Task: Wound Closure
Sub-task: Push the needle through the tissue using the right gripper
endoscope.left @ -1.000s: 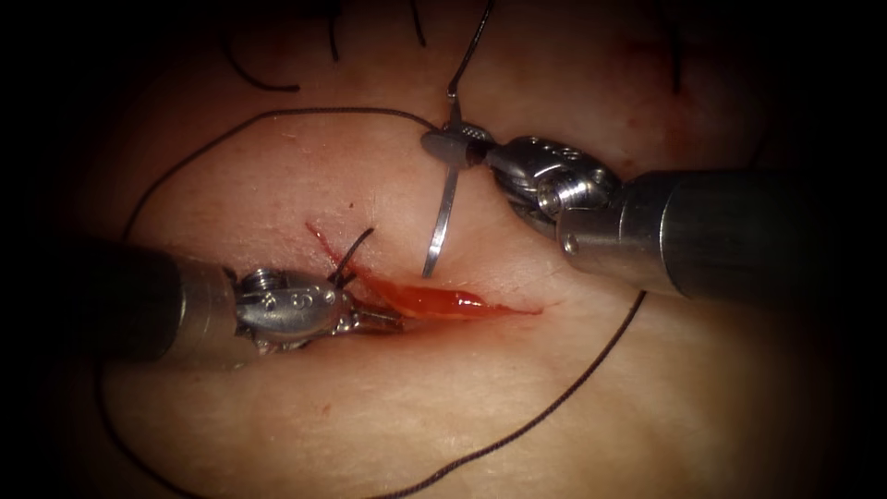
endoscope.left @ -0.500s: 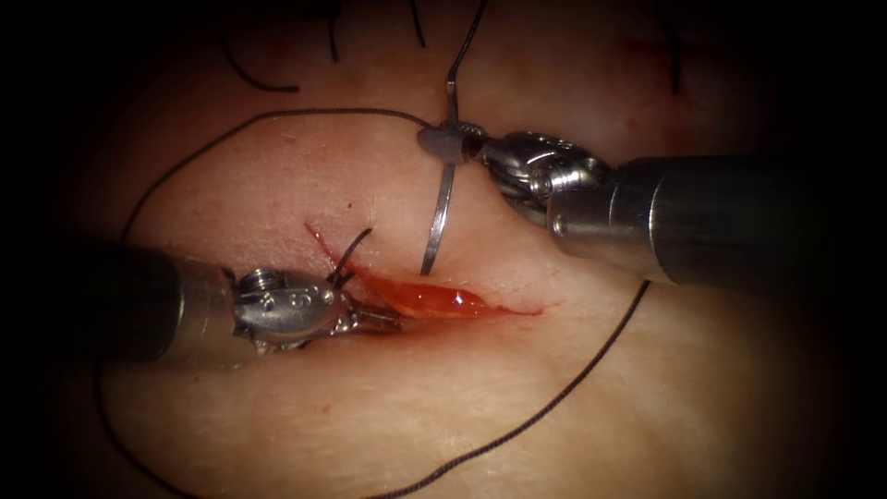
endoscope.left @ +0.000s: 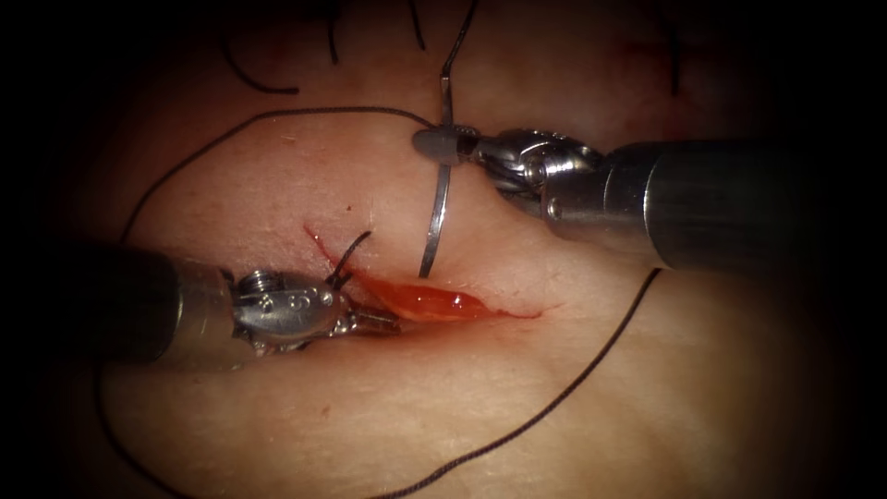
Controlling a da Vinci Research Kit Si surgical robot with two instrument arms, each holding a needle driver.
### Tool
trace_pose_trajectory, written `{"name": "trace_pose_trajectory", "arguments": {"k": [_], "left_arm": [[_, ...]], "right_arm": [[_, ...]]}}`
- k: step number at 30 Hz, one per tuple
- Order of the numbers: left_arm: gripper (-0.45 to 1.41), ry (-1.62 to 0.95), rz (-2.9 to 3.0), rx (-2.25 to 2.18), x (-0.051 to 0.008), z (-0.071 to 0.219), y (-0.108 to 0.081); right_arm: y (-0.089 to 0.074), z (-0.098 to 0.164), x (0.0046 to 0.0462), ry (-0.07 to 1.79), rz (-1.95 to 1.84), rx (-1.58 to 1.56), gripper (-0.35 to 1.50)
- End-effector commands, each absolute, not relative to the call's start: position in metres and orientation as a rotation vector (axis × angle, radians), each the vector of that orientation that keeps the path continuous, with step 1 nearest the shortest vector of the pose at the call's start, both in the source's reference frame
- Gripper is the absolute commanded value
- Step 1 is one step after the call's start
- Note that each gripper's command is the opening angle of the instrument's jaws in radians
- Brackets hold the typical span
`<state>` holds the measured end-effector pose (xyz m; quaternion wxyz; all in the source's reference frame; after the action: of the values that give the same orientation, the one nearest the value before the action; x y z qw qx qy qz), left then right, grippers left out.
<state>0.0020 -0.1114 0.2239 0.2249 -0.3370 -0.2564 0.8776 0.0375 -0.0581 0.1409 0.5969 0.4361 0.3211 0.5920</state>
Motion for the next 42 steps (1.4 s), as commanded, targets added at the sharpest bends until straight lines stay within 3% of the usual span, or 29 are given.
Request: {"name": "trace_pose_trajectory", "arguments": {"k": [1,25,38,40,41,42], "left_arm": [[-0.21,-0.711,2.419,-0.929,0.0015,0.2244,-0.1123],[-0.23,-0.711,2.419,-0.929,0.0014,0.2243,-0.1124],[-0.23,-0.711,2.419,-0.929,0.0015,0.2243,-0.1125],[-0.23,-0.711,2.419,-0.929,0.0014,0.2242,-0.1126],[-0.23,-0.711,2.418,-0.929,0.0014,0.2241,-0.1126],[-0.23,-0.712,2.418,-0.928,0.0014,0.224,-0.1126]], "right_arm": [[-0.0584,0.1412,0.0385,0.74,1.377,1.029,-0.35],[-0.0595,0.1409,0.0388,0.69,1.449,1.127,-0.35],[-0.0575,0.1416,0.0378,0.745,1.559,1.099,-0.35],[-0.0571,0.1414,0.0377,0.83,1.559,1.113,-0.35],[-0.057,0.1414,0.0377,0.874,1.554,1.105,-0.28],[-0.0568,0.1413,0.0377,0.914,1.549,1.096,0.26]]}}
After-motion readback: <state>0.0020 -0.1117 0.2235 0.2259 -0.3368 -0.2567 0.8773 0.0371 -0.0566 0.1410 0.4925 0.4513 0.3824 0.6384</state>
